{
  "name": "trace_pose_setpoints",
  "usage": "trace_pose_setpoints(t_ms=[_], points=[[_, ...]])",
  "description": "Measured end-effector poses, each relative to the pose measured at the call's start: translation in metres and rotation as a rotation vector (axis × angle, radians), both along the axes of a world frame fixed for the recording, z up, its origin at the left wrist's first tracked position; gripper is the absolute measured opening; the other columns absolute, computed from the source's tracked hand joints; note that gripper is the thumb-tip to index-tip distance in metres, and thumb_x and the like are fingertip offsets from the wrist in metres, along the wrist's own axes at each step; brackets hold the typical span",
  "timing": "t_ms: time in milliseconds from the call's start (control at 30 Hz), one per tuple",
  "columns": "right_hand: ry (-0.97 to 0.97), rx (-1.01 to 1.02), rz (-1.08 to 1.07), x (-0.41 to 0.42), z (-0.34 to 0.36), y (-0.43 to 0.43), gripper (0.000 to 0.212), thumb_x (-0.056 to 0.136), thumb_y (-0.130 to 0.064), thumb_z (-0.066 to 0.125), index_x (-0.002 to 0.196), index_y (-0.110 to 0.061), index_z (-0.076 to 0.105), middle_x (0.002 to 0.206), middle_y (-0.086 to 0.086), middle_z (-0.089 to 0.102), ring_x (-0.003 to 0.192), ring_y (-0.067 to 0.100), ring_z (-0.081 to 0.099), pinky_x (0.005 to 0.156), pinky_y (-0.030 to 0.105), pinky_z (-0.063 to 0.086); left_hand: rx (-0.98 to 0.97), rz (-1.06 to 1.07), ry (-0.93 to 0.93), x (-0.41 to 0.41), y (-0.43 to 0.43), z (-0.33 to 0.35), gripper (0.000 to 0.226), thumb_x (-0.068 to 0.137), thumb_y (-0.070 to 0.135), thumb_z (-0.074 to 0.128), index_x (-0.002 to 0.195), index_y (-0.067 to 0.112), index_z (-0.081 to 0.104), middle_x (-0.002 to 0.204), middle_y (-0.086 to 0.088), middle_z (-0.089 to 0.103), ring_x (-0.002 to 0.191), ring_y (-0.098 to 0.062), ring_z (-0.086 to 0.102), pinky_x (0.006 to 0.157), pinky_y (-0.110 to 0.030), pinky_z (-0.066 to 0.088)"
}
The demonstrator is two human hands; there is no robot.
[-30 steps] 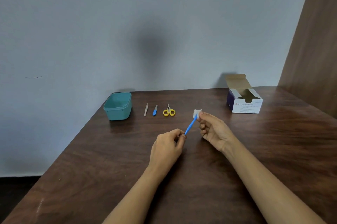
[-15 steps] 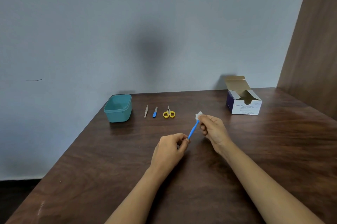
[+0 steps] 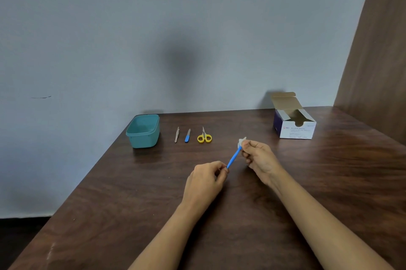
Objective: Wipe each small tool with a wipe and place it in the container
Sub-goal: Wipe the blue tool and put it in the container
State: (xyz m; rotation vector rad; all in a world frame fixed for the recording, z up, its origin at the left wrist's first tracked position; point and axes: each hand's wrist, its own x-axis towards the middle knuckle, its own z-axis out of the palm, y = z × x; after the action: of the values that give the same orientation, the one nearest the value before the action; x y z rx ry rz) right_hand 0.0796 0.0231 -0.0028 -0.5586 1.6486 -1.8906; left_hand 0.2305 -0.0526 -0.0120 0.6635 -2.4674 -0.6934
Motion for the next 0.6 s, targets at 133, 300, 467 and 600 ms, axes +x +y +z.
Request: trace_pose_setpoints(t_ms=[133, 300, 467, 600], points=[[-0.033, -0.020, 0.047, -0.0002, 0.0015, 0.0007, 0.021, 0.098, -0.012, 0.048, 0.090, -0.005, 0.066, 0.068, 0.004, 0.048, 0.062, 0.010, 0.039, 0.059, 0.022, 0.033, -0.030, 0.016, -0.008, 0.0006, 0.0004, 0.0006, 0.019, 0.094, 0.034, 0.052, 0.100, 0.027, 0.069, 0.080, 0.007, 0.069, 0.074, -0.009, 0.061, 0.069, -0.032, 0.053], [-0.034, 0.004, 0.070, -0.0015, 0.0018, -0.0007, 0.022, 0.100, -0.017, 0.047, 0.087, -0.010, 0.063, 0.066, 0.003, 0.048, 0.062, 0.010, 0.040, 0.059, 0.023, 0.035, -0.032, 0.020, -0.006, 0.0004, 0.0010, 0.0017, 0.019, 0.094, 0.034, 0.052, 0.100, 0.027, 0.070, 0.081, 0.007, 0.069, 0.073, -0.009, 0.061, 0.070, -0.035, 0.055], [0.047, 0.024, 0.052, 0.0012, 0.0004, -0.0028, 0.026, 0.101, -0.027, 0.045, 0.084, -0.014, 0.059, 0.064, 0.001, 0.046, 0.060, 0.010, 0.039, 0.059, 0.024, 0.034, -0.042, 0.014, -0.012, -0.0002, 0.0014, 0.0019, 0.020, 0.095, 0.034, 0.052, 0.101, 0.027, 0.070, 0.081, 0.007, 0.069, 0.073, -0.009, 0.061, 0.069, -0.034, 0.055], [0.102, 0.077, 0.013, 0.0009, -0.0012, -0.0056, 0.028, 0.101, -0.029, 0.043, 0.082, -0.015, 0.058, 0.065, 0.001, 0.048, 0.063, 0.011, 0.042, 0.059, 0.025, 0.036, -0.037, 0.008, -0.020, -0.0009, 0.0008, 0.0009, 0.020, 0.094, 0.034, 0.053, 0.103, 0.027, 0.070, 0.084, 0.008, 0.069, 0.076, -0.007, 0.062, 0.072, -0.036, 0.056]])
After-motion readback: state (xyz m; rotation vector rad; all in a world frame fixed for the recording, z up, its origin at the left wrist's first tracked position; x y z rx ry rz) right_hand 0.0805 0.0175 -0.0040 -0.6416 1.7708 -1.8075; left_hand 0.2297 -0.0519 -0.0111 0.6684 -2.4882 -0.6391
